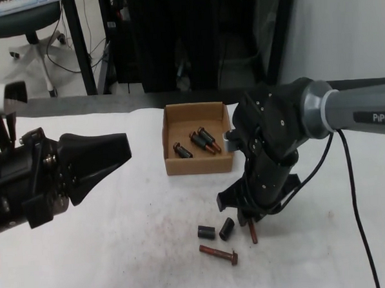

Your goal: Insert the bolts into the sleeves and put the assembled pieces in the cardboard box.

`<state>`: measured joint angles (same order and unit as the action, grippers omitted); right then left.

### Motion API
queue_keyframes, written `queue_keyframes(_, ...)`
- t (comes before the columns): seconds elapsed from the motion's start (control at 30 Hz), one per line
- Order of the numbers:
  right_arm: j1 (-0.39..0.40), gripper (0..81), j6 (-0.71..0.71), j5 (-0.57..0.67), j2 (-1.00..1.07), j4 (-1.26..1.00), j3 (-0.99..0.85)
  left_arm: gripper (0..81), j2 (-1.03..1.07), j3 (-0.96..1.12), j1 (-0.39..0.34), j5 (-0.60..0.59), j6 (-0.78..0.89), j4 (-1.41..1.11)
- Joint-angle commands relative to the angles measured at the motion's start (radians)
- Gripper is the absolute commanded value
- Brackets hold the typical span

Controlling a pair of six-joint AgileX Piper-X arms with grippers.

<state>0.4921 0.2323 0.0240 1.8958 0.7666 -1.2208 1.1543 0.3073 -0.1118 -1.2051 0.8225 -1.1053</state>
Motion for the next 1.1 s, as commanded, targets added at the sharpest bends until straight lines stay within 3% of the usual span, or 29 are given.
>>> queue_keyframes(0.0, -0.005, 35.1, -0.008, -0.004, -0.003, 0.010, -0.008, 0.3, -0.011, 0.000, 0.002, -0.008, 0.001, -0.006)
queue_keyframes(0.37, -0.005, 35.0, -0.059, -0.018, 0.000, -0.031, -0.008, 0.3, -0.011, 0.000, 0.002, -0.008, 0.001, -0.006)
queue_keyframes(0.6, -0.005, 26.9, -0.098, -0.018, 0.000, -0.045, -0.008, 0.3, -0.011, 0.000, 0.002, -0.008, 0.001, -0.006)
queue_keyframes(1.07, -0.002, 26.7, -0.086, -0.002, 0.000, -0.019, -0.003, 0.3, -0.011, 0.000, 0.002, -0.008, 0.001, -0.006)
